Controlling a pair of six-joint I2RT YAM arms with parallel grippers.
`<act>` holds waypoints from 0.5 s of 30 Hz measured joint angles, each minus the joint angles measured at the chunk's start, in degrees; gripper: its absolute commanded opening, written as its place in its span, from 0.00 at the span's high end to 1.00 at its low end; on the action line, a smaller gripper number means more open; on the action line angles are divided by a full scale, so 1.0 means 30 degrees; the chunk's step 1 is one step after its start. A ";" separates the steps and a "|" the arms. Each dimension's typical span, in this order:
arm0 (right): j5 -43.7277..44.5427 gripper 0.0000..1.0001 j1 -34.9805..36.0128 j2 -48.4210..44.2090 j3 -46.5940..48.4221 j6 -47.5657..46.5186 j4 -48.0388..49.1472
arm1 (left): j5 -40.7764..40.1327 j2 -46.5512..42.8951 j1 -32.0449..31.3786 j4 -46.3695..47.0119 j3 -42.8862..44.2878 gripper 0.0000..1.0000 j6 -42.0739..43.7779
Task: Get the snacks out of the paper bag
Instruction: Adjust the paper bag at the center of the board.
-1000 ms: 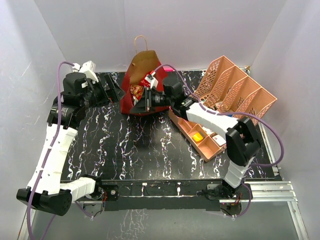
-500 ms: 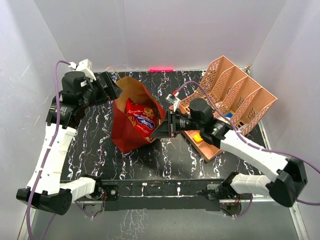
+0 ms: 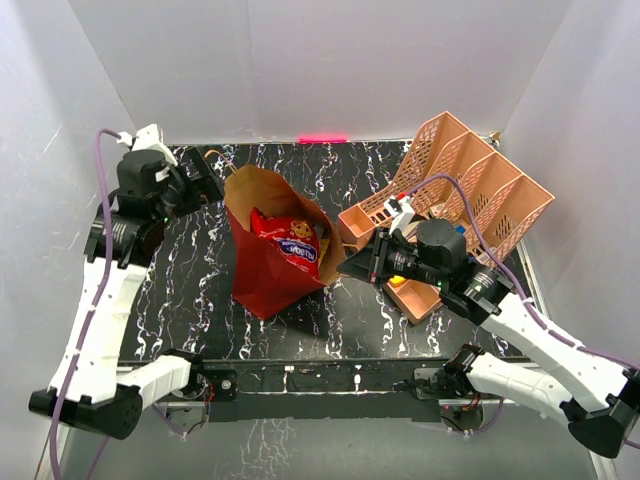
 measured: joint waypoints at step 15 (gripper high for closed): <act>0.1435 0.92 0.0000 -0.0670 0.0204 -0.0219 -0.1304 | 0.1239 0.5676 0.0175 0.0590 0.1778 0.30 0.0648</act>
